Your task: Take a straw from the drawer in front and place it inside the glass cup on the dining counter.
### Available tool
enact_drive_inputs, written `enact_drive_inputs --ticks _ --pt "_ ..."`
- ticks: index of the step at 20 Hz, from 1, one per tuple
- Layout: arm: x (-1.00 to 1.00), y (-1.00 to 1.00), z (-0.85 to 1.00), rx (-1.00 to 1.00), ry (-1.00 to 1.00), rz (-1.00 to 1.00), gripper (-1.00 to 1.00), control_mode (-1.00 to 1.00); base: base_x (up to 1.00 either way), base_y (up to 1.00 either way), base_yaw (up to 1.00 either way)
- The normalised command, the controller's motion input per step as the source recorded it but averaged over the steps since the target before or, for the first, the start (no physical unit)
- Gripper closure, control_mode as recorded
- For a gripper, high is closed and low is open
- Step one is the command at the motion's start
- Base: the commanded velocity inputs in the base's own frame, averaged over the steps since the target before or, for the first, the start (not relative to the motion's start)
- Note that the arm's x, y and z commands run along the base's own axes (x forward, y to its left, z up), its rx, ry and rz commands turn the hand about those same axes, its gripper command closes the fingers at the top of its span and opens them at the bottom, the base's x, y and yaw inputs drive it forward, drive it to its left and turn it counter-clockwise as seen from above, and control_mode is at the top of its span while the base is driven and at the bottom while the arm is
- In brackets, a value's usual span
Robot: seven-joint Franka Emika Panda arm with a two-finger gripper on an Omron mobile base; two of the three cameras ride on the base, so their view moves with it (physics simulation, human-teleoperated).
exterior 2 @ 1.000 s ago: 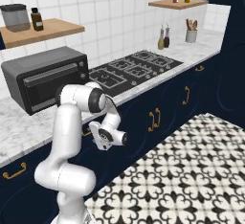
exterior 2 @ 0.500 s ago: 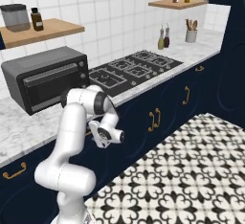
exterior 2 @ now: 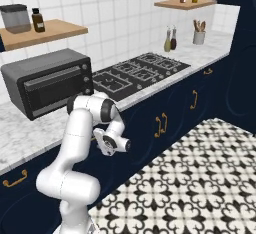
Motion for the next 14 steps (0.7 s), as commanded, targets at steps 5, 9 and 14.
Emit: enact_drive_inputs --ticks 5,9,14 --pt "0.22 0.64 -0.27 -0.31 0.12 -0.14 1.00 -1.00 0.00 0.00 0.00" --pt "0.10 0.76 -0.17 -0.44 0.15 -0.25 1.00 -1.00 0.00 0.00 0.00" --pt "0.00 0.48 -0.24 -0.52 0.16 -0.32 1.00 -1.00 0.00 0.00 0.00"
